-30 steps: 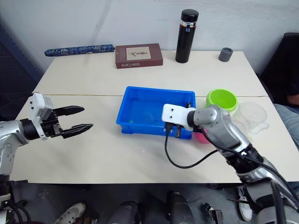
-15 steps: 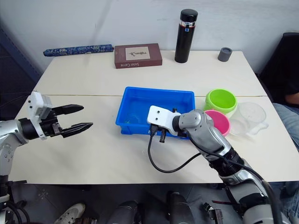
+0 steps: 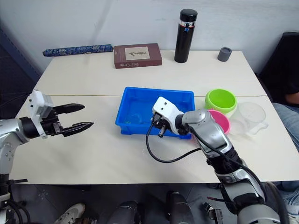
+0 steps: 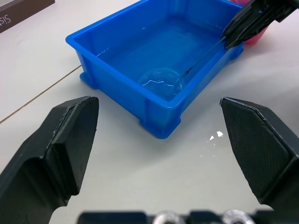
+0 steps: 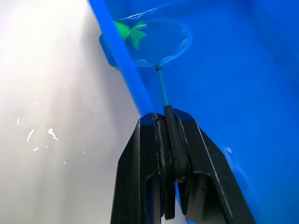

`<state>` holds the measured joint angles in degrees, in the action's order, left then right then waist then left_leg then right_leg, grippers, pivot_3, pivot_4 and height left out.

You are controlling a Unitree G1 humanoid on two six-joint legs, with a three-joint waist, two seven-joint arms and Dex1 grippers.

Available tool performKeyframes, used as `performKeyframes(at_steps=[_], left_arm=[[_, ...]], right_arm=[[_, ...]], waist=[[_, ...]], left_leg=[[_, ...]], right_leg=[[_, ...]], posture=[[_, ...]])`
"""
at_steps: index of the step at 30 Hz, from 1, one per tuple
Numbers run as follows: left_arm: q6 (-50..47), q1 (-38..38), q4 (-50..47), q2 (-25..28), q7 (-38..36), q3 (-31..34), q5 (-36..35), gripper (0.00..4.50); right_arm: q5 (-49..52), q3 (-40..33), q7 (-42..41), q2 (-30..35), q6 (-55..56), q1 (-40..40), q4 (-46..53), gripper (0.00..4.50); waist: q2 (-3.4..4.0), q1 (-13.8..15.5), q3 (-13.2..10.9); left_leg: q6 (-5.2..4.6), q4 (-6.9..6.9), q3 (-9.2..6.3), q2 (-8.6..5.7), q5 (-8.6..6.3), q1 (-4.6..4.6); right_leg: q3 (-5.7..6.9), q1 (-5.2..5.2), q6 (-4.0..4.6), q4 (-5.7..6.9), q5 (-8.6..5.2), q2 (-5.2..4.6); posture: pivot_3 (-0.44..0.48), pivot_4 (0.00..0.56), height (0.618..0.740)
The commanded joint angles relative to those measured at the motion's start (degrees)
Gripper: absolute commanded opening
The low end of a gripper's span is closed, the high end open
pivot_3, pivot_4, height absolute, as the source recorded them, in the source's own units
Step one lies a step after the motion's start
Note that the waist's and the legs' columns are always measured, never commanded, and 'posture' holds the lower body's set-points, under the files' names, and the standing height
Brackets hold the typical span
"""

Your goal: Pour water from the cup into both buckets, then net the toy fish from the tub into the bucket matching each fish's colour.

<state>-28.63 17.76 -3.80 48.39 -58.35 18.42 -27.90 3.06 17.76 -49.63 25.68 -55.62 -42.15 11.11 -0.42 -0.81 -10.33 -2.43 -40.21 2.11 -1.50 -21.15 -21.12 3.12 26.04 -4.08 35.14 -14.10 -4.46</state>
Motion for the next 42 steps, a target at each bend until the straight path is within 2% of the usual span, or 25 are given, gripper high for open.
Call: performKeyframes(at_steps=[1,10,19,32,38,42], left_arm=[[0.69,1.22,-0.52,0.97,-0.21,0.29,-0.72,4.48],[0.79,2.25,0.12,0.95,-0.46,-0.52,-0.48,4.48],[0.64,2.1,-0.06,1.16,-0.59,-0.31,-0.55,4.48],[0.08,0.87,-1.18,1.33,-0.13,0.67,-0.94,4.48],[0.22,1.07,-1.02,1.31,0.08,0.4,-0.94,4.48],[0.28,1.45,-0.77,1.26,0.02,0.09,-0.86,4.48]], right_arm=[[1.73,-2.17,0.91,0.86,-0.39,-1.67,0.76,0.0],[2.83,-2.73,2.75,3.08,0.37,-2.06,-0.06,0.0],[-3.72,5.82,2.32,8.53,7.92,-2.99,-2.46,0.0],[-1.34,7.32,2.26,1.2,4.73,-2.01,0.97,0.0],[2.33,2.14,5.29,-4.27,-0.08,-1.85,1.1,0.0],[4.74,-1.74,6.29,-4.98,-3.16,-2.54,0.74,0.0]], waist=[[0.0,-0.06,0.0],[0.0,-0.15,0.0],[0.0,-0.64,0.0],[-0.01,-0.74,0.01],[-0.01,-0.75,0.01],[-0.01,-0.77,0.01]], left_leg=[[0.0,0.0,0.0,0.0,0.0,0.0],[0.0,0.0,0.0,0.0,0.0,0.0],[0.0,0.04,0.01,0.0,0.0,-0.02],[0.01,0.05,0.07,-0.01,0.01,-0.09],[0.02,0.05,0.1,-0.01,0.01,-0.1],[0.02,0.06,0.11,-0.01,0.01,-0.1]], right_leg=[[0.0,0.0,0.0,0.0,0.0,0.0],[0.0,0.0,0.0,0.0,0.0,-0.01],[-0.02,0.05,0.0,-0.01,0.0,-0.01],[-0.06,0.21,0.0,0.12,0.0,-0.02],[-0.06,0.3,0.02,0.26,-0.01,-0.03],[-0.06,0.34,0.03,0.29,-0.02,-0.03]], posture=[[0.0,0.15,0.74],[0.0,0.15,0.74],[0.0,0.15,0.74],[0.0,0.15,0.74],[0.0,0.15,0.74],[0.0,0.15,0.74]])
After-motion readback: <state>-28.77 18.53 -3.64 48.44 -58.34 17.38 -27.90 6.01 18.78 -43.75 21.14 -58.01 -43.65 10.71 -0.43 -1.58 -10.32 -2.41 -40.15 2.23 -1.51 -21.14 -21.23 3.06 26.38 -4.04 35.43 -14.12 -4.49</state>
